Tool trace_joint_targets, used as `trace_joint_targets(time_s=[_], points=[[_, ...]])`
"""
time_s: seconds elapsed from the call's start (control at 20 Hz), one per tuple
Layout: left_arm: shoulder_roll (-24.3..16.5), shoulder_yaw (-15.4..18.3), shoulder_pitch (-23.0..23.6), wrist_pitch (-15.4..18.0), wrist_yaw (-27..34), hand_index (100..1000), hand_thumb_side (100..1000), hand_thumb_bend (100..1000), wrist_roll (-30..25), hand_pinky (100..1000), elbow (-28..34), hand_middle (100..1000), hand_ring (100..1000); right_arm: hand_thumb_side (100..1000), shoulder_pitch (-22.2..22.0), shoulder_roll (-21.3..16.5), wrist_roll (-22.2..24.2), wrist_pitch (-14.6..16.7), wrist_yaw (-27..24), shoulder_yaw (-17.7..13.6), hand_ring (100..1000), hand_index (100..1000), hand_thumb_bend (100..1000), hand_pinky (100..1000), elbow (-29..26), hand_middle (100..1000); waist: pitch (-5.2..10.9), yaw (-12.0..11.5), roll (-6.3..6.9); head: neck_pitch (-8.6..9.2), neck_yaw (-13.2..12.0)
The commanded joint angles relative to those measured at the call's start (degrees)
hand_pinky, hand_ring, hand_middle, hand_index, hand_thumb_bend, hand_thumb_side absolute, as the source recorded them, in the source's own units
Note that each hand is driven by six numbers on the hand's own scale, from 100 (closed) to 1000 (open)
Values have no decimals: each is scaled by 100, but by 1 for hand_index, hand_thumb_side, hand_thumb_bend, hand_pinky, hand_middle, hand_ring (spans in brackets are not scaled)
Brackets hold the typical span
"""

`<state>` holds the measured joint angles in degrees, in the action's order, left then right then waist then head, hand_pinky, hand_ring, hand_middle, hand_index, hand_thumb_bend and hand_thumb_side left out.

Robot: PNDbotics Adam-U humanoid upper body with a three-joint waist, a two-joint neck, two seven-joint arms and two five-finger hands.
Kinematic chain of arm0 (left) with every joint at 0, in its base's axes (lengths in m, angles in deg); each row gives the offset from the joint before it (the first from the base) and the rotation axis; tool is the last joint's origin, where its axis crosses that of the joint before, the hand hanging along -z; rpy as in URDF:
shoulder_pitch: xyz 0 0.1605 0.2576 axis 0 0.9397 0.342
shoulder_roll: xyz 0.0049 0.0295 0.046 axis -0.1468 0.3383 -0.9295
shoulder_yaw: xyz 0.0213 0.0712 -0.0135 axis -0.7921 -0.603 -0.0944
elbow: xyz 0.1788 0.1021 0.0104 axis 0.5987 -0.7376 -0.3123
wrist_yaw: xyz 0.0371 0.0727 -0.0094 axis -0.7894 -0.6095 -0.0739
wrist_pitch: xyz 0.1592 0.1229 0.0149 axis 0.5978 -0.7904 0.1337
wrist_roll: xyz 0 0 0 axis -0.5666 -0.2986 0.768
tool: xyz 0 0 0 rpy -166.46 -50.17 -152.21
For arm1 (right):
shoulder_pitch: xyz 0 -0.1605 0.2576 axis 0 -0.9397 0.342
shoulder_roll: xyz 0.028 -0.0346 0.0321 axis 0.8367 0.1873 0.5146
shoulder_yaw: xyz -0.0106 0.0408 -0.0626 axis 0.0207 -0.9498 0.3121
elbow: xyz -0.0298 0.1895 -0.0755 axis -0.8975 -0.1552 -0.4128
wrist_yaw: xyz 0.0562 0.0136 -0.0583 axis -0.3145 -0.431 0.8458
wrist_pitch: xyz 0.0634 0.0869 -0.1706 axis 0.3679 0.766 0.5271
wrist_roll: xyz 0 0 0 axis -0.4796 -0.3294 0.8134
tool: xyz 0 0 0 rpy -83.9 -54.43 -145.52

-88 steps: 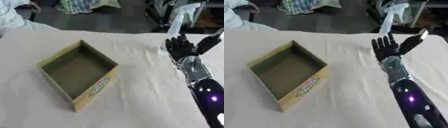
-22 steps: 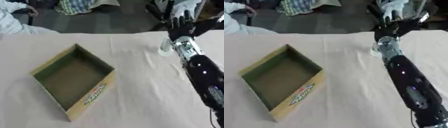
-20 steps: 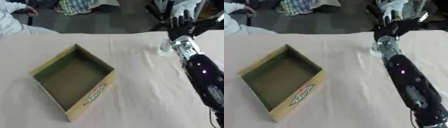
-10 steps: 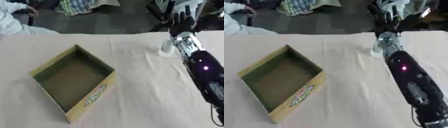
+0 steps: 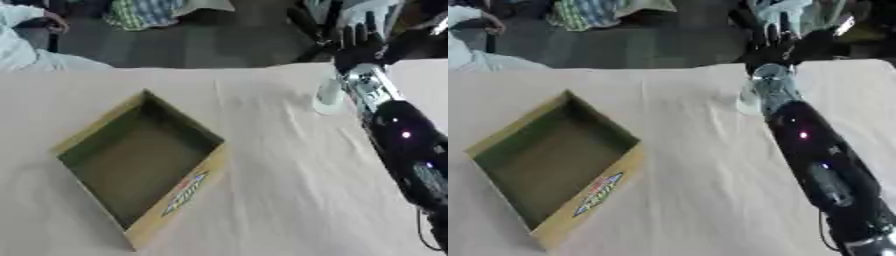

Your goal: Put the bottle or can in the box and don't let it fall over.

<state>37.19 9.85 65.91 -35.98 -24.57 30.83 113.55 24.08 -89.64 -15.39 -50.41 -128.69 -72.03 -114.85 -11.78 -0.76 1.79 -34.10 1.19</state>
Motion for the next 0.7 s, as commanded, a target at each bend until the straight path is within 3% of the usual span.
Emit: trace_joint_targets(time_s=[0.05, 0.7], points=[[-76, -1, -45, 7, 35, 893, 824, 162, -23, 718, 113, 727, 783, 987, 67, -111, 6, 44, 19, -45, 100, 911, 868, 100, -35, 100, 58, -7, 18, 108, 42], [-69, -18, -53, -7, 69, 894, 831, 157, -32, 719, 133, 728, 785, 987, 199, -258, -72, 76, 163, -55, 100, 915, 868, 100, 47, 100, -147, -68, 58, 235, 49]])
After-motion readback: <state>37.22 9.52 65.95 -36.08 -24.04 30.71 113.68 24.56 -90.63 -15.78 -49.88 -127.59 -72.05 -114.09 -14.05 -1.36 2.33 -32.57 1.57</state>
